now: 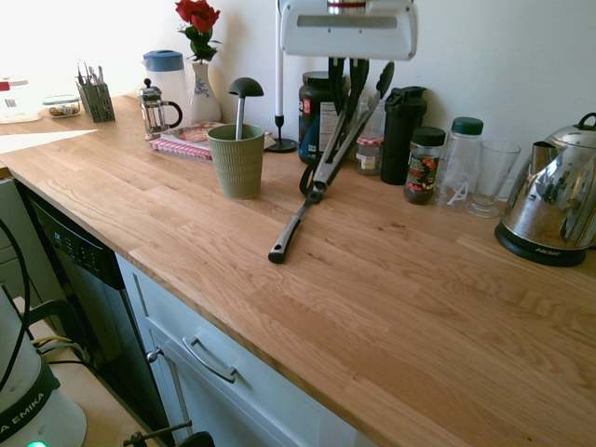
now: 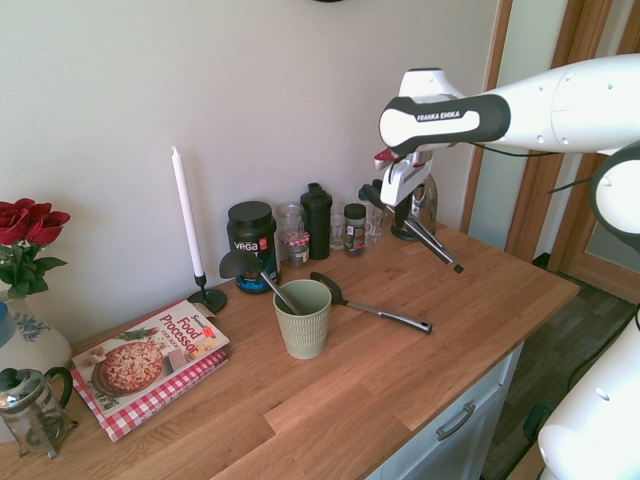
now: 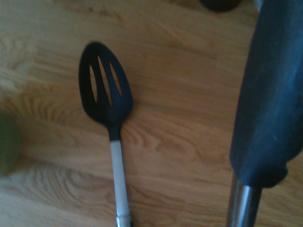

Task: Put the tongs back in the holder

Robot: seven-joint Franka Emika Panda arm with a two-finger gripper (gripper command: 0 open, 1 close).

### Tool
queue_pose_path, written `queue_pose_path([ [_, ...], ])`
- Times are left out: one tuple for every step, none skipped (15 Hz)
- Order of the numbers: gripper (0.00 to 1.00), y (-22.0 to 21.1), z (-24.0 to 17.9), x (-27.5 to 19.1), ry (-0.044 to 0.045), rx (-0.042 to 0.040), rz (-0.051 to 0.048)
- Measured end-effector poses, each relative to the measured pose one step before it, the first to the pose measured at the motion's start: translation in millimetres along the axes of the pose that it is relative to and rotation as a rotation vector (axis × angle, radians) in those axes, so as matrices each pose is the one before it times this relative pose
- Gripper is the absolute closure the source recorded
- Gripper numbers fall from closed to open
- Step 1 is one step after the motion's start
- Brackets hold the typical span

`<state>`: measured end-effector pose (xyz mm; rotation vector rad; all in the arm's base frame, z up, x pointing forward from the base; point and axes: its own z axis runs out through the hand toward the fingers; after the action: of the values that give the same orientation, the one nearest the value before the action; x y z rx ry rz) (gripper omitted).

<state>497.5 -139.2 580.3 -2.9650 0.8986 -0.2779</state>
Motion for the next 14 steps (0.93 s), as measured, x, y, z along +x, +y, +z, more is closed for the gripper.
queue_pose_path([
  [1.00,-10.42,-16.54,-9.97,0.04081,0.02108,0.03615],
  [1.00,-12.14,-16.95,-13.21,0.03827,0.02648,0.03054],
  [1.00,-13.62,-19.00,-16.50,0.04223,0.03270,0.02116],
  [1.00,-15.23,-18.97,-18.40,0.04990,0.03367,0.01183],
  [1.00,-15.25,-16.83,-18.91,0.05057,0.03566,0.00835],
  [1.00,-14.86,-13.81,-18.64,0.04863,0.03802,0.00836],
  [1.00,-14.30,-10.02,-18.25,0.05125,0.04297,0.01007],
  [1.00,-14.41,-6.10,-16.57,0.04757,0.04462,0.01140],
  [1.00,-11.42,-1.13,-13.64,0.04354,0.04644,0.01446],
  [1.00,-8.12,3.69,-12.43,0.04242,0.04847,0.01310],
  [1.00,-4.70,6.13,-10.03,0.03655,0.04245,0.00963],
  [1.00,-0.09,8.91,-9.35,0.02714,0.02669,0.00875],
  [1.00,2.29,9.27,-8.25,0.02019,0.01196,0.00549],
  [1.00,2.92,8.85,-7.61,0.01830,0.00310,-0.00168],
])
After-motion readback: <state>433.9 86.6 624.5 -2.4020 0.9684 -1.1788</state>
